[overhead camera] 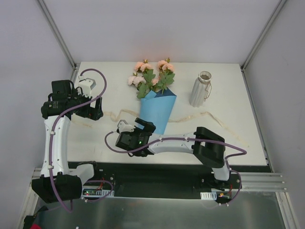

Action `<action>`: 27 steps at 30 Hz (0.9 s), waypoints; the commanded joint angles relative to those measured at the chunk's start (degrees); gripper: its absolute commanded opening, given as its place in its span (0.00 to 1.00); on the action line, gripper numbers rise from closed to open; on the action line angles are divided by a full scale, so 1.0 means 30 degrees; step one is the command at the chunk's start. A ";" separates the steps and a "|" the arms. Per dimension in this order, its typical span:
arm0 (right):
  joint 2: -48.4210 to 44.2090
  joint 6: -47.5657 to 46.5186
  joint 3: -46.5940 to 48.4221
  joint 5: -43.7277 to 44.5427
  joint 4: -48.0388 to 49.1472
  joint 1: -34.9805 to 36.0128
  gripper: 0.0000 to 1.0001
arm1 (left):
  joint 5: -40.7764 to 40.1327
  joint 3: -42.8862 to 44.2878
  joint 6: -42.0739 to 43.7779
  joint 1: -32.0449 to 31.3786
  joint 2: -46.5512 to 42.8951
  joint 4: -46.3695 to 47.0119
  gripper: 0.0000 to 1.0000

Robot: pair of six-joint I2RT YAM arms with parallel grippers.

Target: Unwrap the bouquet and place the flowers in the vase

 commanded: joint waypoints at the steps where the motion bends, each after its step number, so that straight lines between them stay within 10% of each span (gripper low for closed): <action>1: 0.0765 -0.1139 0.0677 0.1326 -0.0455 0.0068 0.96 | 0.0547 0.0105 0.0321 -0.0059 -0.0122 -0.0168 0.99; 17: 0.0855 -0.4274 -0.0261 0.4958 0.5636 -0.0869 0.99 | 0.0079 0.0456 0.0086 -0.0059 -0.0033 -0.0051 0.99; 27: -0.3390 -0.3808 -0.3248 0.6803 1.0467 -0.0343 0.61 | 0.0078 0.0837 0.0028 -0.0059 -0.0121 -0.0080 0.99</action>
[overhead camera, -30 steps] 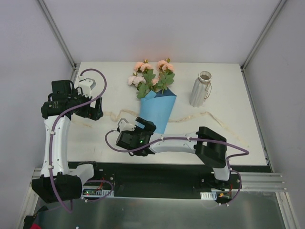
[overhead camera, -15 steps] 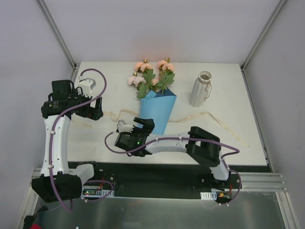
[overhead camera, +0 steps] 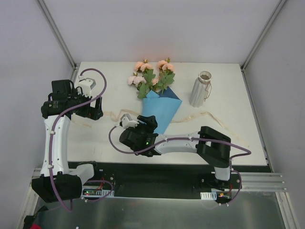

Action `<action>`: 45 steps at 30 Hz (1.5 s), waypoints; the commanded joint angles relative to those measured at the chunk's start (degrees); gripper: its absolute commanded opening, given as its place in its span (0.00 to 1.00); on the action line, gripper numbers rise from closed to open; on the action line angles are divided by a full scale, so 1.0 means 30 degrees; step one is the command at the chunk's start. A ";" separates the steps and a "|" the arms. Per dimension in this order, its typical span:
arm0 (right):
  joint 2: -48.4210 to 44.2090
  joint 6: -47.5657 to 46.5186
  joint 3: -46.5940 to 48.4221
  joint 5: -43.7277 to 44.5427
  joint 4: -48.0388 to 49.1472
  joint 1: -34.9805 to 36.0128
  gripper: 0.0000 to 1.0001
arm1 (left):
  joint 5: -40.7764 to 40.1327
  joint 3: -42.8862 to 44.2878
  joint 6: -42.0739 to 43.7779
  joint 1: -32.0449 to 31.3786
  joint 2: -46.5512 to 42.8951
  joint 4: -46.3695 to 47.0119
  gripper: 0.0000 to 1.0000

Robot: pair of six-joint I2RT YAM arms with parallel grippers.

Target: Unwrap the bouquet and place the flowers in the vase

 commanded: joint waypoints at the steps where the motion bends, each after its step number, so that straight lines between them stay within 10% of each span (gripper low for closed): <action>1: -0.3399 0.0382 -0.0786 0.2383 0.3135 0.0336 0.61 | 0.0151 0.0873 0.0043 -0.0059 -0.0245 -0.0051 0.99; 10: -0.7089 0.6652 -0.1405 0.5839 -0.0951 0.1010 0.66 | 0.0092 0.1167 0.0189 -0.0059 -0.0538 -0.0168 0.99; 17: -0.4927 3.3881 0.4164 0.6606 -2.9929 0.1623 0.85 | 0.0296 0.1195 0.0248 -0.0088 -0.0626 -0.0197 0.99; 30: -1.3299 3.6658 -0.0115 0.4643 -2.9881 -0.0360 0.86 | 0.0766 0.2221 0.0218 -0.0117 -0.0568 -0.0490 0.99; 35: -1.5146 2.5220 -0.3579 0.1402 -1.7719 -0.2295 0.86 | 0.0971 0.2398 -0.0015 -0.0147 -0.0597 -0.0491 0.99; 40: -1.8050 1.8644 -1.0829 -1.1492 -0.3216 -0.8947 0.82 | 0.0562 0.1960 -0.0192 -0.0118 -0.0480 -0.0491 0.99; 45: -1.6182 1.7171 -1.0164 -1.3836 -0.2841 -1.0703 0.80 | 0.0298 0.1928 -0.0191 -0.0118 -0.0480 -0.0491 0.99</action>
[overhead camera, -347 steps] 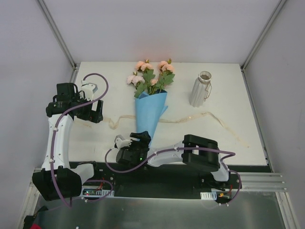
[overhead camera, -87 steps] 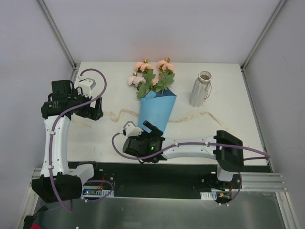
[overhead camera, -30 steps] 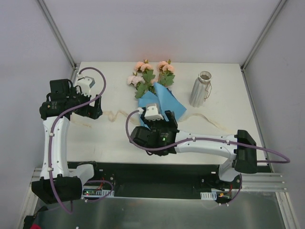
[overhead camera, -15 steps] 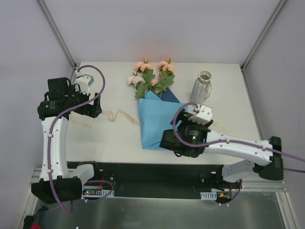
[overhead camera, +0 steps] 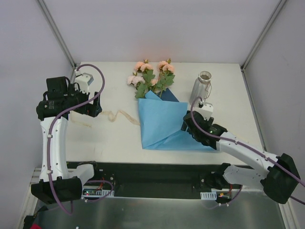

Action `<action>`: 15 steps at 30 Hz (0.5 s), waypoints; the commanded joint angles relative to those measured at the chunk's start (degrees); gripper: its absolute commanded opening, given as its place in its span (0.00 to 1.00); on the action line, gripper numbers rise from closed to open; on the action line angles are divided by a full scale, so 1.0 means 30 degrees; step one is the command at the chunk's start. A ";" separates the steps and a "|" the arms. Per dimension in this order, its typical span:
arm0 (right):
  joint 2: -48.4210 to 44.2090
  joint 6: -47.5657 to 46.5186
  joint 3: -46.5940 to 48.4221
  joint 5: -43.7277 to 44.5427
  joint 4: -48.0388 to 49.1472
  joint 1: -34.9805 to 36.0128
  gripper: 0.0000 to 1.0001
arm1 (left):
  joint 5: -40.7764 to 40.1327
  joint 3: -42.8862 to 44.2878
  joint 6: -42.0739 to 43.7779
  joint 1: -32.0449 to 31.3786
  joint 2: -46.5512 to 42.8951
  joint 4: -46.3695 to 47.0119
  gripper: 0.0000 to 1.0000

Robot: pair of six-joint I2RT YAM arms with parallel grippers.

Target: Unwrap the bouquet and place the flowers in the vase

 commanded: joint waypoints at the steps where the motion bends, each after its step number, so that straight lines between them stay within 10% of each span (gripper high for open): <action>1: 0.0945 -0.3441 0.1094 -0.5223 0.5726 -0.1331 0.78 | -0.0081 0.0100 -0.0141 -0.0147 -0.0217 -0.0112 0.99; 15: 0.3963 -0.4086 0.1592 -0.8653 0.7780 -0.3296 0.68 | -0.0316 -0.0603 0.0152 -0.0147 -0.0716 -0.0083 0.99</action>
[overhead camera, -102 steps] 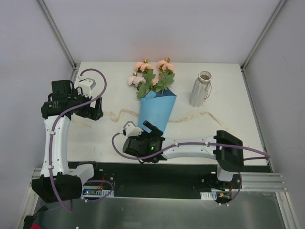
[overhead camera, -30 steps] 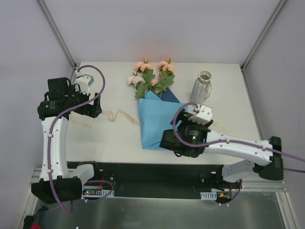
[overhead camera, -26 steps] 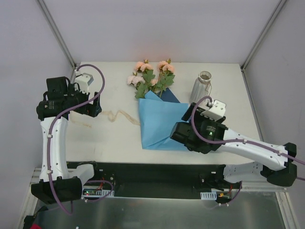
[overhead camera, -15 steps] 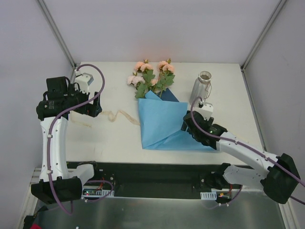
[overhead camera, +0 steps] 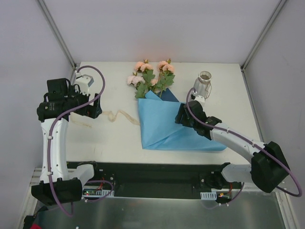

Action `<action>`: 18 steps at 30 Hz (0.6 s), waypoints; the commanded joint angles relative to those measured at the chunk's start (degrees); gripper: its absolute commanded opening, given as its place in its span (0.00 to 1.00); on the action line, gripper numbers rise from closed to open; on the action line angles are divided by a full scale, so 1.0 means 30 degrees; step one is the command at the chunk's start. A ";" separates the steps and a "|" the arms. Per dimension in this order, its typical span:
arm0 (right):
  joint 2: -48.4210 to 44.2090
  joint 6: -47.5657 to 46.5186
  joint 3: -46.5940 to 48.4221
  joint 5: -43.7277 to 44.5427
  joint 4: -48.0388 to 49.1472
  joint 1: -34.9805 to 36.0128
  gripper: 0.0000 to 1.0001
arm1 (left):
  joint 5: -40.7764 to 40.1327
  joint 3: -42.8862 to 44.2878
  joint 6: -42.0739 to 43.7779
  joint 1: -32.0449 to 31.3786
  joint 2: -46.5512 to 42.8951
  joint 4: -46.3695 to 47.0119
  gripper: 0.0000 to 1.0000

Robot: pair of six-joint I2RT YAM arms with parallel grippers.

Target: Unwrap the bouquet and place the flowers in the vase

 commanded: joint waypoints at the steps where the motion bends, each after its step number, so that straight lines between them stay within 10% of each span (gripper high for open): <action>1: 0.0394 -0.0348 0.0616 -0.1114 0.1114 -0.0324 0.62 | -0.0250 -0.0180 0.0145 -0.0111 -0.0490 -0.0039 0.99; 7: 0.0424 -0.0494 0.0849 -0.1641 0.1380 -0.0530 0.17 | -0.0221 -0.0181 0.0028 -0.0110 -0.0490 -0.0039 0.99; 18: 0.0363 -0.1781 0.4975 -0.2199 0.0356 0.1253 0.01 | -0.0513 0.0140 -0.0790 -0.0139 -0.0548 -0.0215 0.99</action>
